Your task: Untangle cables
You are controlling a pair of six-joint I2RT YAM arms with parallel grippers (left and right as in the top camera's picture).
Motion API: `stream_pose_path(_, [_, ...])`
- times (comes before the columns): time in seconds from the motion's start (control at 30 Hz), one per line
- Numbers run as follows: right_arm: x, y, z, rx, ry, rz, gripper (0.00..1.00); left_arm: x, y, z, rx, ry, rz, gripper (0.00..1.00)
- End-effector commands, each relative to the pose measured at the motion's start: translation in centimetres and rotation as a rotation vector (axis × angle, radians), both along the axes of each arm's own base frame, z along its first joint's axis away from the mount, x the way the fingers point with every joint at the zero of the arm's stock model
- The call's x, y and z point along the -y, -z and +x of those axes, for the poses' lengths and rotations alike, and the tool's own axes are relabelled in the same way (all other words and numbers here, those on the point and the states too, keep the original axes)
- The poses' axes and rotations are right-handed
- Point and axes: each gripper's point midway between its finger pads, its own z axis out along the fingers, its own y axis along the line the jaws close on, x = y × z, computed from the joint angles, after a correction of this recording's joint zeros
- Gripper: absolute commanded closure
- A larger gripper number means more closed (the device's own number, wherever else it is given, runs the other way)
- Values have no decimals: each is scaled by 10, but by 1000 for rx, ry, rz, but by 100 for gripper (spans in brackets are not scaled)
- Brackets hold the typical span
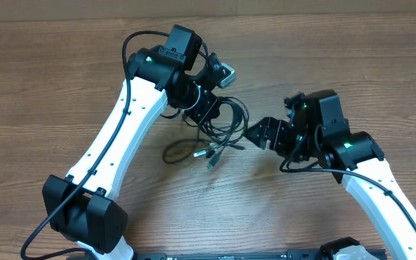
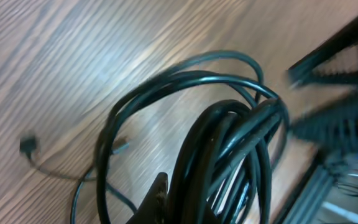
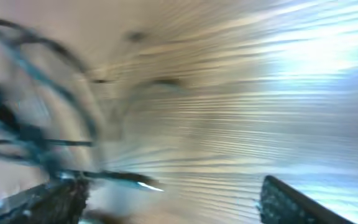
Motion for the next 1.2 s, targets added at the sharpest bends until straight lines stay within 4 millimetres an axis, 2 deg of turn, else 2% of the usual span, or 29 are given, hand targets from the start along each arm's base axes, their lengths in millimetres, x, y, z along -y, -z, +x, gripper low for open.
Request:
stream_pose_path(0.0, [47,18,11,29,144,-254,11,-19,-10,10,69,-63,87,96])
stream_pose_path(0.07, [50,19,11,29,154,-275,10,-15,-10,2,49,-28,67,96])
stream_pose_path(0.1, [50,19,12,30,155,-274,9,-8,-13,-7,37,47,27,96])
stream_pose_path(0.13, [50,18,13,36,156,-271,9,4,-20,-30,21,228,-71,93])
stream_pose_path(0.2, [49,17,15,39,161,-261,9,9,-24,-43,1,304,-126,93])
stream_pose_path(0.3, [37,12,16,48,135,-200,10,9,-25,-45,-4,312,-133,94])
stream_pose_path(0.53, [-13,-21,18,112,-29,79,12,18,-37,-65,-7,438,-240,96])
stream_pose_path(0.63, [-22,-29,17,125,-62,129,12,19,-39,-70,-3,474,-266,96])
stream_pose_path(0.8, [-22,-29,18,127,-61,131,14,20,-44,-79,-7,523,-304,96])
stream_pose_path(0.97, [-29,-32,10,101,-98,177,33,22,-44,-77,1,524,-309,96])
stream_pose_path(1.03, [-33,-32,5,79,-117,201,46,23,-45,-76,8,525,-319,96])
stream_pose_path(1.07, [-34,-31,2,64,-124,209,54,24,-46,-75,14,526,-323,96])
stream_pose_path(1.17, [-32,-24,-5,16,-120,199,89,26,-47,-72,31,528,-331,96])
